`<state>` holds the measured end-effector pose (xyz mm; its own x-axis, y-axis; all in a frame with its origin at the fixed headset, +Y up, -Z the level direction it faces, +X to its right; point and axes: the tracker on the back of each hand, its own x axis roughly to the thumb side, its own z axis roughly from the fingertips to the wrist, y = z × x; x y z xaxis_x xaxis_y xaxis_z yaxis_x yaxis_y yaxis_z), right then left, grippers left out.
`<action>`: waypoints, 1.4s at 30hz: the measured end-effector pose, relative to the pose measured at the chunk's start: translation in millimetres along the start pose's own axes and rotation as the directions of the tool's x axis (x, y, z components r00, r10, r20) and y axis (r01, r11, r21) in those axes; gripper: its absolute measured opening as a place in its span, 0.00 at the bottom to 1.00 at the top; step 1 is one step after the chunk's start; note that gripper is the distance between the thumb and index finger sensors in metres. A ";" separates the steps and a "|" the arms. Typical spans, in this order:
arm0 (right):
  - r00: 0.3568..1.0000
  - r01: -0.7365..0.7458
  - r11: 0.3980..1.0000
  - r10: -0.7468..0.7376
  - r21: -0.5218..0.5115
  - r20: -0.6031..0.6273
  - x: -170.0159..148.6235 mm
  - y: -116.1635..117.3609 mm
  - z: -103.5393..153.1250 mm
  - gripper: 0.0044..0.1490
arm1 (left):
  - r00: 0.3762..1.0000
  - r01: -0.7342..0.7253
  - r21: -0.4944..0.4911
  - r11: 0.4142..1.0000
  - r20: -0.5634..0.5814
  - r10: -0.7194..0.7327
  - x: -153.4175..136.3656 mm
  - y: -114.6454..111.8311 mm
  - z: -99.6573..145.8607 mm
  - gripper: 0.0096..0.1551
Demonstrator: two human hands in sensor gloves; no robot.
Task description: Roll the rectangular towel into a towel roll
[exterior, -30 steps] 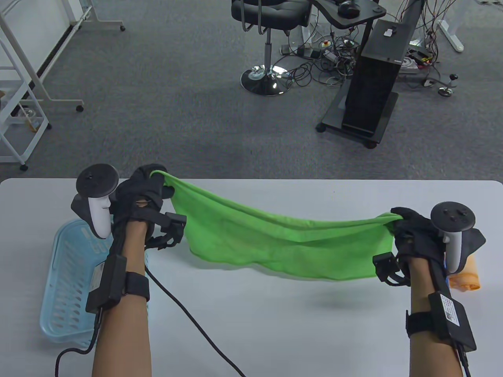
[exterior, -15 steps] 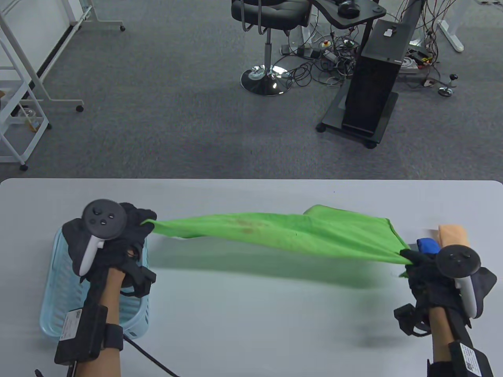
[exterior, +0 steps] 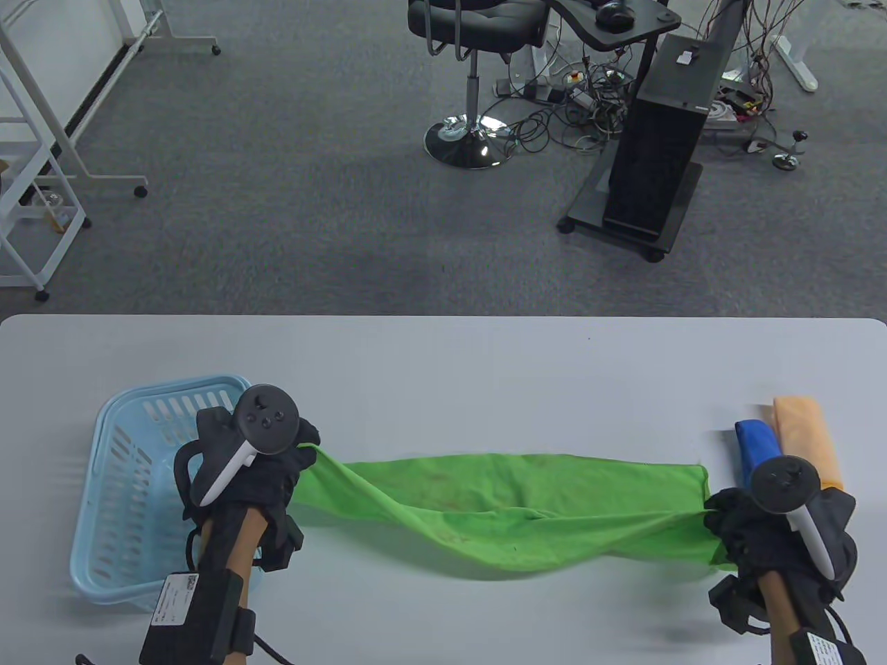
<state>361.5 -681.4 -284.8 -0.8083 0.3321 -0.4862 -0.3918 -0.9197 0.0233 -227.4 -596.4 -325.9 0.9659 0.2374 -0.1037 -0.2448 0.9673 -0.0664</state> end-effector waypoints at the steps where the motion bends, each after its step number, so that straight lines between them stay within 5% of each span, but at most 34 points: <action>1: 1.000 -0.007 1.000 0.007 -0.003 -0.012 -1.6 -1.0 -0.7 0.28 | 1.000 0.012 0.008 1.000 -0.005 -0.011 0.0 2.0 -0.4 0.22; 11: 0.990 -0.133 0.986 0.137 0.098 -0.026 -7.2 -1.8 11.3 0.30 | 0.992 0.093 -0.053 0.994 -0.077 -0.096 -8.4 -0.8 11.1 0.22; 18: 0.990 -0.139 0.990 0.139 0.003 -0.015 -2.4 -6.0 18.4 0.28 | 0.987 0.124 -0.001 0.992 -0.100 -0.123 -7.0 2.7 17.4 0.25; 21: 0.984 -0.180 0.983 0.180 -0.035 -0.006 10.5 -7.5 9.5 0.28 | 0.975 0.197 0.035 0.980 -0.108 -0.192 1.6 -0.3 8.3 0.21; 32: 0.953 -0.301 0.952 0.299 -0.056 -0.041 48.1 16.5 -49.7 0.28 | 0.868 0.452 -0.096 0.887 -0.181 -0.462 24.7 -29.7 -45.8 0.22; 37: 0.960 -0.270 0.962 0.267 -0.029 -0.088 47.5 18.8 -58.8 0.39 | 0.836 0.502 -0.163 0.849 -0.160 -0.525 29.6 -37.3 -55.0 0.41; 42: 0.982 -0.169 0.985 0.166 -0.026 -0.094 47.0 2.0 -52.8 0.47 | 0.809 0.543 -0.189 0.818 -0.141 -0.570 34.8 -34.6 -52.2 0.49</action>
<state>346.0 -678.7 -353.7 -0.8172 0.1539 -0.5554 -0.2380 -0.9678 0.0821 -189.8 -626.4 -379.1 0.9094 -0.3718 -0.1863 0.3082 0.9034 -0.2980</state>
